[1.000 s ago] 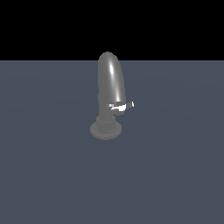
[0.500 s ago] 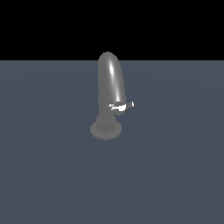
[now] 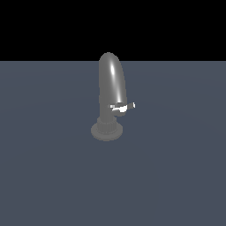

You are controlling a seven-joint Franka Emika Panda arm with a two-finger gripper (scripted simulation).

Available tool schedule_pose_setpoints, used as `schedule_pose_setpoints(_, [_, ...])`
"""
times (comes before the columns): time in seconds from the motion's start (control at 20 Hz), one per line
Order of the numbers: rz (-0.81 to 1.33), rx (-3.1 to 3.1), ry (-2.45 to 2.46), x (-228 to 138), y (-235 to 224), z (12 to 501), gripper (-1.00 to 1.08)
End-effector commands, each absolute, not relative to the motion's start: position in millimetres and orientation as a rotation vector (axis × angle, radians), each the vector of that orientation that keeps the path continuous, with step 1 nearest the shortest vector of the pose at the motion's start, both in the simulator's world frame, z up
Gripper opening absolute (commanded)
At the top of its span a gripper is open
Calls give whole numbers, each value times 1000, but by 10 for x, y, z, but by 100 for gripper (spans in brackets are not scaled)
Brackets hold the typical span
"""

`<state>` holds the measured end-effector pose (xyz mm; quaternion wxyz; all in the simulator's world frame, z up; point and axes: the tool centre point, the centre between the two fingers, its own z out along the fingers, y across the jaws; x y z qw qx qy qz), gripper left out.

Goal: Turn on the faucet by rotating a designated handle.

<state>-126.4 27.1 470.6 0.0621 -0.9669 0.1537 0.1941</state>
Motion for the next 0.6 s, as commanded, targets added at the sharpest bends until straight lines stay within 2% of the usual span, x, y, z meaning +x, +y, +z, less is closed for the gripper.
schedule_pose_setpoints(0.0, [651,-2887,516,-1141,261,4653,-100])
schedule_pose_setpoints(0.55, [922,-2698,733,-633,172,4347,-100])
